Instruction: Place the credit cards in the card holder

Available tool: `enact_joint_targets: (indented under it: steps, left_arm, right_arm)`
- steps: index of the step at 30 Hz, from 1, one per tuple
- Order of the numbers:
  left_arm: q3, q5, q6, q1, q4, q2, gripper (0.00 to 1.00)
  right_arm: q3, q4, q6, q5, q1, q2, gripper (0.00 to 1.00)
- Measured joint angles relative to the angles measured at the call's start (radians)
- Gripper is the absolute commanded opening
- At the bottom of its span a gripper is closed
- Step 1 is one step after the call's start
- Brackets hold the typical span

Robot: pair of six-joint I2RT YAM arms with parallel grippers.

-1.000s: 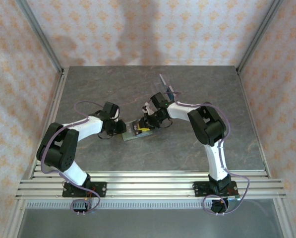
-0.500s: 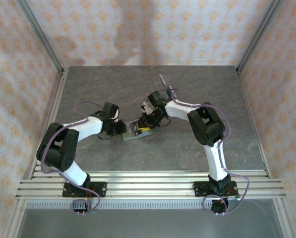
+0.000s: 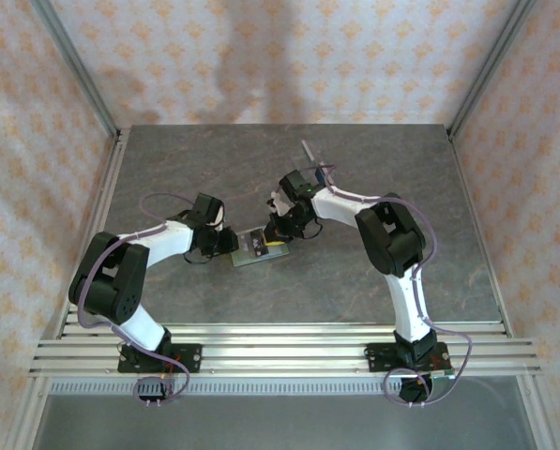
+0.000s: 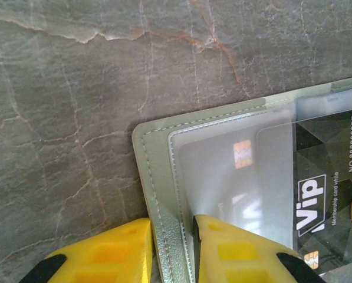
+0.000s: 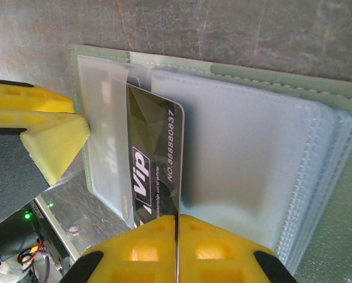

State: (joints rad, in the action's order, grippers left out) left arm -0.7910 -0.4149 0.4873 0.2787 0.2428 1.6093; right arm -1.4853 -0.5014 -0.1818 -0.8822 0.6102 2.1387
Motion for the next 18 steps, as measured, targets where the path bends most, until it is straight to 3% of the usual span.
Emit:
enact_joint_targets:
  steps: [18]
  left_arm:
    - [0.000,-0.013,0.000,-0.005,-0.001,0.000,0.23]
  right_arm:
    - [-0.006,0.048,-0.055,-0.013,0.017,0.028,0.02]
